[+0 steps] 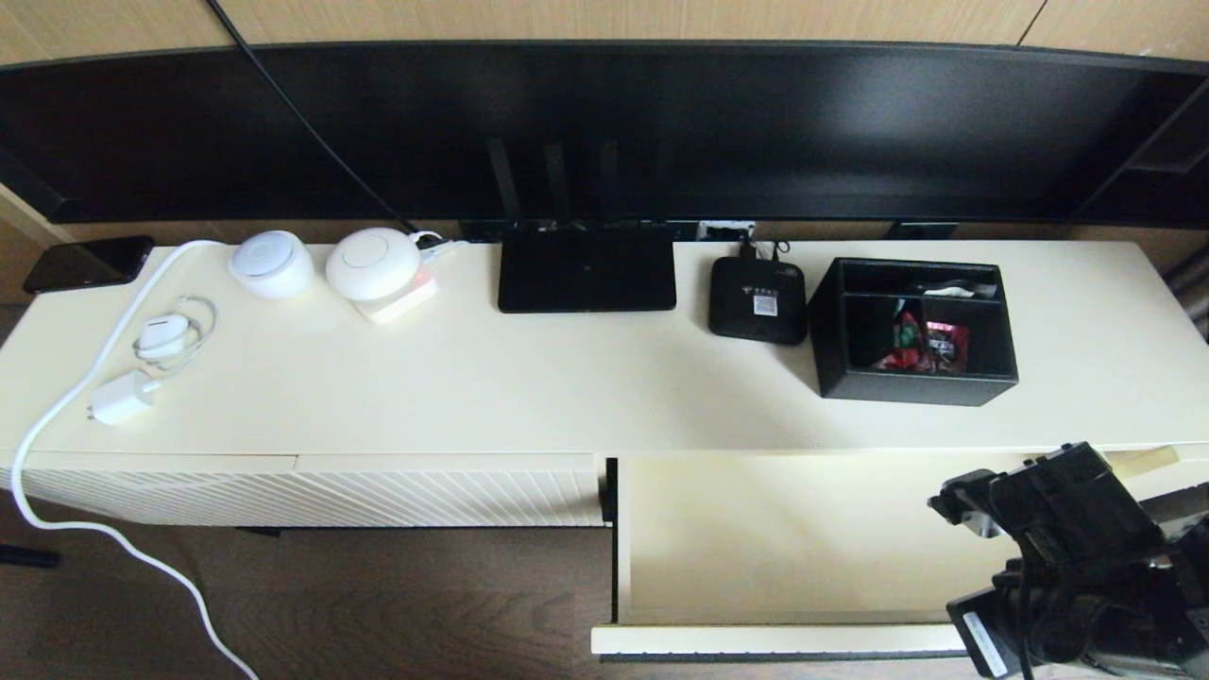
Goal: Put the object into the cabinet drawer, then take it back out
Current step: Open the drawer, then put the storage box in the drawer
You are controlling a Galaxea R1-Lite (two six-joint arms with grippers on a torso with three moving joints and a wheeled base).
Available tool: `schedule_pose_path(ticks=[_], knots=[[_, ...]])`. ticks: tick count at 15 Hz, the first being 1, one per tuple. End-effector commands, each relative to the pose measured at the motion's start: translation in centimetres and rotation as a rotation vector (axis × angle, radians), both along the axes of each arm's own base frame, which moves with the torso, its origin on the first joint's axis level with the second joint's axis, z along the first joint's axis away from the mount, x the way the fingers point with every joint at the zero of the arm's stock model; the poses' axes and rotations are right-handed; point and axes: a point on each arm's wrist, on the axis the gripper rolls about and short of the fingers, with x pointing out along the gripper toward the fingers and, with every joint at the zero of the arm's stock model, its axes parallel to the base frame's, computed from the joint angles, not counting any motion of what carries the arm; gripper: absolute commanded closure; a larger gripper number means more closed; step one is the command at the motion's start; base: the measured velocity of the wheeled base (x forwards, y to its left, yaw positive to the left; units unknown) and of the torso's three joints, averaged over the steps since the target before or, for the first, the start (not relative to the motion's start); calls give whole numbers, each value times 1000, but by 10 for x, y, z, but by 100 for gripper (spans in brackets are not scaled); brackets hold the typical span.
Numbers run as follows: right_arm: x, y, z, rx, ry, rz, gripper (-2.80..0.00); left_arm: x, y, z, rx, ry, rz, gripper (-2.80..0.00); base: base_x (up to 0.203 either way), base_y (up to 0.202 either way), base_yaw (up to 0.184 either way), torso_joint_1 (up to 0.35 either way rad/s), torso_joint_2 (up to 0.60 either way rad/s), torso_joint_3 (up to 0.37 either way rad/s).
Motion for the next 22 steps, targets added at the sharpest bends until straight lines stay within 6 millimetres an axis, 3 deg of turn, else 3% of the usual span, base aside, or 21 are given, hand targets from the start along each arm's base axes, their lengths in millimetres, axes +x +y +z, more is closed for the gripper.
schedule_pose_path(ticks=[1,4,9,13,16,19,20,22], knots=[[-2,-1,-3,-10,21,-1,0,0,0,0,0,1,0,0,0,0,0,0,0,0],[3,1,7,9,-30,-1,0,0,0,0,0,1,0,0,0,0,0,0,0,0],[6,-1,43,13,-205,-43,0,0,0,0,0,0,0,0,0,0,0,0,0,0],[0,-5,95,63,-399,-49,0,0,0,0,0,0,0,0,0,0,0,0,0,0],[-14,-16,136,33,-434,-44,0,0,0,0,0,1,0,0,0,0,0,0,0,0],[-9,-15,172,46,-486,-47,0,0,0,0,0,1,0,0,0,0,0,0,0,0],[-4,-14,182,52,-498,-48,-280,0,0,0,0,1,0,0,0,0,0,0,0,0],[11,-8,189,52,-467,-55,-280,0,0,0,0,1,0,0,0,0,0,0,0,0]])
